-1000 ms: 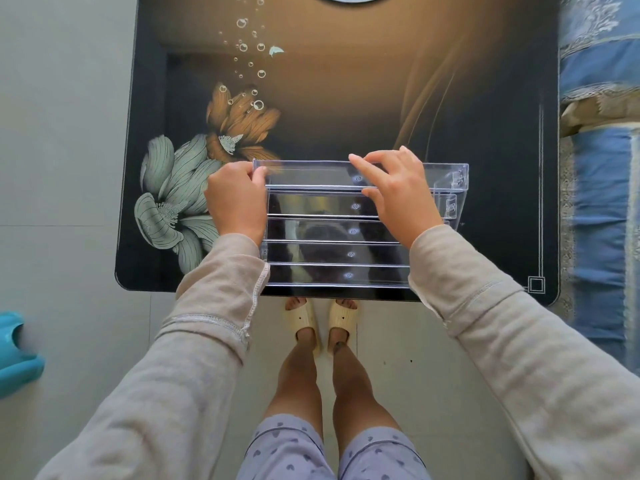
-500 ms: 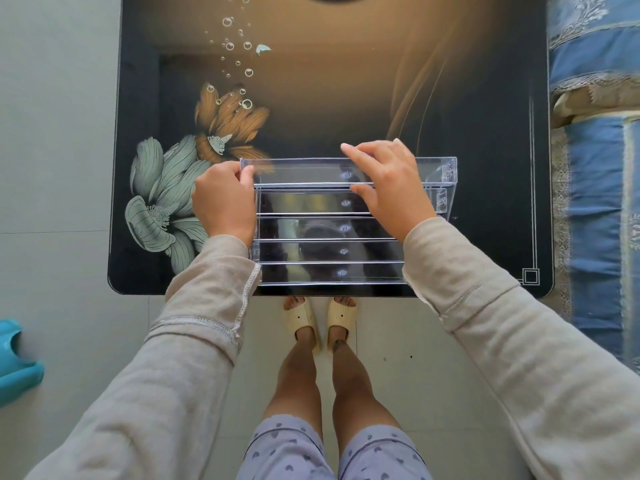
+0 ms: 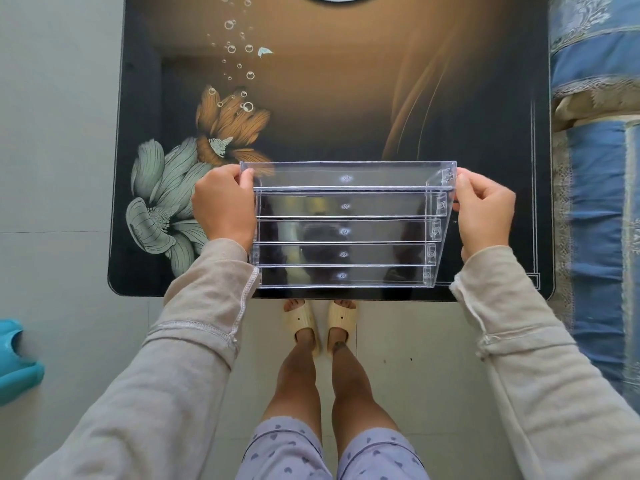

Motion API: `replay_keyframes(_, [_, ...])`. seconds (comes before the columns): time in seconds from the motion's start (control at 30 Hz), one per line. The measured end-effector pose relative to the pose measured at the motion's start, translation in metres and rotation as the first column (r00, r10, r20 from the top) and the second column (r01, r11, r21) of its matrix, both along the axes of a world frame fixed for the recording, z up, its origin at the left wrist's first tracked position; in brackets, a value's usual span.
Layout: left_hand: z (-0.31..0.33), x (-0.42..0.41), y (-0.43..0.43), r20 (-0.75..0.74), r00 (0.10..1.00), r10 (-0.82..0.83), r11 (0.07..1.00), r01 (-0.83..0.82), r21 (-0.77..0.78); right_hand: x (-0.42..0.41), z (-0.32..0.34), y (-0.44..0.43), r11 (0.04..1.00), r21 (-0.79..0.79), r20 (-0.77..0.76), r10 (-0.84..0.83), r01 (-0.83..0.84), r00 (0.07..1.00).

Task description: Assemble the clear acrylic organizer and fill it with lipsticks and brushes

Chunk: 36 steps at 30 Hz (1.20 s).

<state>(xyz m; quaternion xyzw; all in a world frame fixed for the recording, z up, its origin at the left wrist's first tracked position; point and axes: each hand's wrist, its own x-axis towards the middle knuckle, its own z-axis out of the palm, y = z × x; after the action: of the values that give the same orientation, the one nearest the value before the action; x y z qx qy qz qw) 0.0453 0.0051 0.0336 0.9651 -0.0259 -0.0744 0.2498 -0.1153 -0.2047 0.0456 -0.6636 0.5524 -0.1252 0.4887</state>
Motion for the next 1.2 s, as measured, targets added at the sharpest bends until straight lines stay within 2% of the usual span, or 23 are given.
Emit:
replay_keyframes(0.5, [-0.003,-0.001,0.001,0.043,0.999,-0.011,1.0,0.012,-0.025,0.002,-0.005,-0.005,0.996,-0.081,-0.039,-0.031,0.028,0.999])
replay_keyframes(0.63, [-0.006,-0.002,0.003,0.053,0.998,-0.019,0.997,0.023,-0.074,0.003,-0.007,-0.005,0.994,-0.113,-0.054,-0.005,-0.002,0.999])
replay_keyframes(0.73, [-0.011,-0.006,0.009,0.016,1.0,-0.026,0.989,0.028,-0.146,0.003,-0.009,-0.005,0.982,-0.184,-0.083,0.035,-0.049,0.996])
replay_keyframes(0.83, [-0.011,-0.006,0.011,-0.048,0.999,0.012,0.97,-0.024,-0.24,0.002,-0.011,-0.005,0.938,-0.309,-0.175,0.106,-0.157,0.979])
replay_keyframes(0.97, [-0.01,-0.003,0.011,-0.115,0.993,0.036,0.949,-0.07,-0.307,0.004,-0.015,-0.005,0.898,-0.381,-0.229,0.137,-0.218,0.964])
replay_keyframes(1.2, [-0.001,-0.005,0.012,-0.19,0.982,0.019,0.951,-0.076,-0.299,0.005,-0.006,0.0,0.936,-0.304,-0.258,0.096,-0.176,0.961])
